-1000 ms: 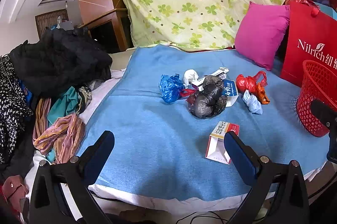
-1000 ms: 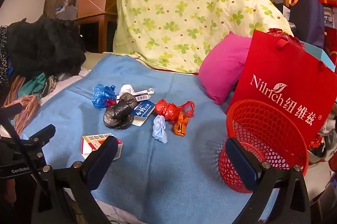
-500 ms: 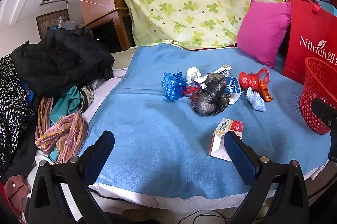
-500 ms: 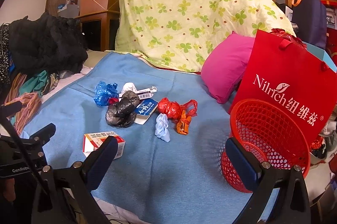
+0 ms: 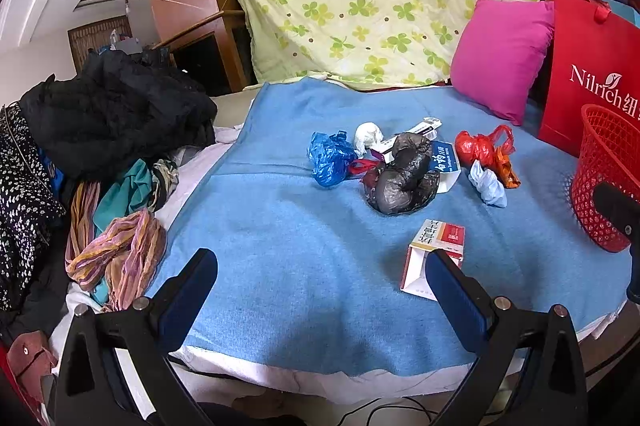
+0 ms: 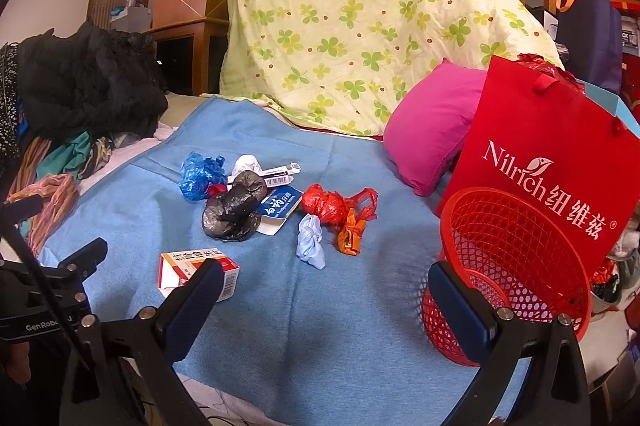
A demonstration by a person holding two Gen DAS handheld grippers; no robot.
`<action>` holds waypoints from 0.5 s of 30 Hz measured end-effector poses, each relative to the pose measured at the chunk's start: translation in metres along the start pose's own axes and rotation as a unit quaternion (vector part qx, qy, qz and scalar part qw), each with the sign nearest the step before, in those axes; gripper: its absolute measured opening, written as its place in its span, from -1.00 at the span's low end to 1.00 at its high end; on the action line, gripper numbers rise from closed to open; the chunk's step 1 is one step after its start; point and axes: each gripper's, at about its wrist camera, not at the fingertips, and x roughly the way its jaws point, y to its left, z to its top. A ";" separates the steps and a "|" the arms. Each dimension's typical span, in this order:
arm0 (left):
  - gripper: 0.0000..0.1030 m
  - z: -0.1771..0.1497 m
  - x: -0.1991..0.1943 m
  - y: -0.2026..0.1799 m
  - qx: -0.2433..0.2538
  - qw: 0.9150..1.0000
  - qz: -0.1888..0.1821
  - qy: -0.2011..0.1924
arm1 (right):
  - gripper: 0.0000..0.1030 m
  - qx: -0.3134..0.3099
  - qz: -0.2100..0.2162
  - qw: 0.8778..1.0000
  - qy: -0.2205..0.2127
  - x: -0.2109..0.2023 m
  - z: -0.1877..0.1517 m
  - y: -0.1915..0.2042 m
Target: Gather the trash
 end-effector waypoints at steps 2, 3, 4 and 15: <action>1.00 -0.001 0.000 0.001 -0.001 1.000 0.000 0.000 | 1.00 0.000 0.000 1.000 0.001 0.000 0.000 0.000; 1.00 -0.001 0.000 0.001 -0.002 1.000 0.000 -0.001 | 1.00 -0.001 0.000 1.000 0.001 0.001 0.000 0.001; 1.00 -0.001 0.000 0.001 -0.002 1.000 -0.001 -0.002 | 1.00 -0.002 0.000 1.000 0.000 0.001 0.000 0.002; 1.00 0.002 -0.009 0.004 -0.007 1.000 0.002 -0.019 | 1.00 0.024 0.023 0.999 -0.002 0.002 0.001 -0.002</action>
